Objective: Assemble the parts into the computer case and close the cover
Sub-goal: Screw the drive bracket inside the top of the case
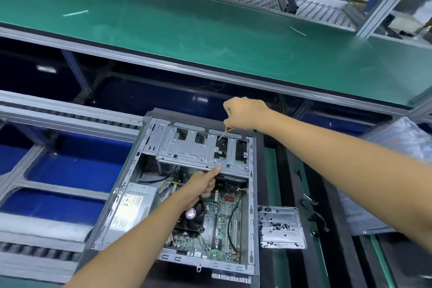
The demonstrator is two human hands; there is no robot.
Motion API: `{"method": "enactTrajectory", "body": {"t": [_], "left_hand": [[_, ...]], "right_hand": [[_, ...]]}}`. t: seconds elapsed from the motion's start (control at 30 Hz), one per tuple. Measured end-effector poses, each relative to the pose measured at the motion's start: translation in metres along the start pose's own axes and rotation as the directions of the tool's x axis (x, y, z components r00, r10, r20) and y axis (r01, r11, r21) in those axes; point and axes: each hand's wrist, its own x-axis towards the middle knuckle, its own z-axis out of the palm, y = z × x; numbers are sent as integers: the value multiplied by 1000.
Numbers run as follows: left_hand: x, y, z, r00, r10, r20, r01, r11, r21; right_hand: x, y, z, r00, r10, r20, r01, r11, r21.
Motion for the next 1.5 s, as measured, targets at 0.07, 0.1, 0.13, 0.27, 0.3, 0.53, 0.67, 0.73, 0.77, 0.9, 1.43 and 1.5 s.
{"method": "enactTrajectory", "body": {"t": [0.07, 0.1, 0.13, 0.27, 0.3, 0.53, 0.67, 0.73, 0.77, 0.9, 1.43, 1.5], "left_hand": [[-2, 1, 4, 1000, 3, -18, -3, 1000, 2], [-3, 1, 6, 1000, 6, -25, -6, 1000, 3], [-5, 0, 7, 1000, 8, -29, -7, 1000, 6], [-11, 1, 11, 999, 6, -49, -6, 1000, 7], [-13, 2, 13, 998, 5, -64, -6, 1000, -8], [-27, 3, 22, 986, 17, -164, -36, 993, -112], [-49, 1, 19, 979, 18, -201, -55, 982, -179], [-59, 2, 14, 968, -15, -250, -52, 964, -260], [-63, 4, 11, 966, -19, -257, -63, 949, -309], [-76, 17, 3, 979, 18, -203, -111, 883, -456], [-76, 26, 0, 964, 253, -81, -262, 857, -444], [-76, 25, -2, 959, 265, -98, -280, 851, -445]], "right_hand": [[-6, 7, 1, 1000, 18, 1, -18, 998, 63], [-9, 9, 1, 1000, 25, -3, -25, 996, 83], [-13, 12, 1, 1000, 23, -12, -22, 995, 93], [-27, 19, 2, 1000, 4, -21, -2, 992, 127], [-30, 21, 3, 1000, 2, -26, 1, 991, 132], [-46, 23, 5, 998, 5, -58, 5, 987, 160], [-55, 27, 3, 997, 18, -72, -2, 976, 217], [-58, 28, 1, 997, 19, -78, 1, 969, 248], [-60, 29, 1, 997, 17, -82, 4, 966, 258], [-64, 30, 0, 996, 6, -84, 22, 945, 327], [-86, 15, -3, 995, -101, 25, 74, 851, 520], [-88, 14, -1, 994, -103, 24, 74, 842, 535]]}}
